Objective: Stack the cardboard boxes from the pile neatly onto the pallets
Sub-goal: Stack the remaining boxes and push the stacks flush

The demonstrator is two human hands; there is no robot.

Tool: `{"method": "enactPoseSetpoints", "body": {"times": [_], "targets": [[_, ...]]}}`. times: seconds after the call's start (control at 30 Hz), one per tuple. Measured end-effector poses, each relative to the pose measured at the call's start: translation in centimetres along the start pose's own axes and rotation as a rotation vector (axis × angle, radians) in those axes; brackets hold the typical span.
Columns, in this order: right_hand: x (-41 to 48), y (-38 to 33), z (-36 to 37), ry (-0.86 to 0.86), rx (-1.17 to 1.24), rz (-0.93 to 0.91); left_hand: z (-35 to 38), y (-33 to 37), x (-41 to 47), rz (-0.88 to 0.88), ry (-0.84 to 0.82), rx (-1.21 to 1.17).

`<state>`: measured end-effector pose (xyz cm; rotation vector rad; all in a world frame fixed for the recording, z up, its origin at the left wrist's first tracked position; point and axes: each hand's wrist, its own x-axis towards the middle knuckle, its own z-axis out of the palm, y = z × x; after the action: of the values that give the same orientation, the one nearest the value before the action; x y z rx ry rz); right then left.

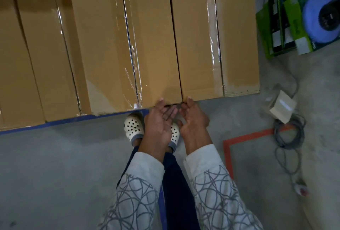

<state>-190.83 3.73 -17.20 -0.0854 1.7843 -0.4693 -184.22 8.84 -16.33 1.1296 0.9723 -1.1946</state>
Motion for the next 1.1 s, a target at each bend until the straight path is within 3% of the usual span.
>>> {"method": "enactPoseSetpoints", "body": {"times": [0.27, 0.37, 0.53, 0.67, 0.77, 0.93, 1.1], "targets": [[0.3, -0.6, 0.5, 0.051, -0.076, 0.004, 0.5, 0.7, -0.3, -0.003, 0.029, 0.015], [1.0, -1.1, 0.2, 0.111, -0.212, -0.039, 0.6, 0.6, -0.6, -0.010, 0.027, 0.075], [1.1, -2.6, -0.9, 0.050, -0.726, -0.243, 1.5, 0.9, -1.3, -0.063, 0.006, 0.395], [-0.5, -4.4, -1.8, -0.031, -0.901, -0.386, 2.7, 1.5, -2.9, -0.023, -0.010, 0.761], [-0.9, -5.4, -2.6, -0.047, -0.854, -0.426, 4.0, 0.6, -3.7, 0.235, -0.047, 0.949], [0.6, -7.2, -6.1, 0.002, -0.495, -0.479, 6.9, -4.1, -3.7, 0.697, -0.232, 1.363], [5.0, -10.6, -11.1, 0.043, -0.217, -0.465, 10.1, -11.2, -1.9, 1.128, -0.325, 1.610]]}}
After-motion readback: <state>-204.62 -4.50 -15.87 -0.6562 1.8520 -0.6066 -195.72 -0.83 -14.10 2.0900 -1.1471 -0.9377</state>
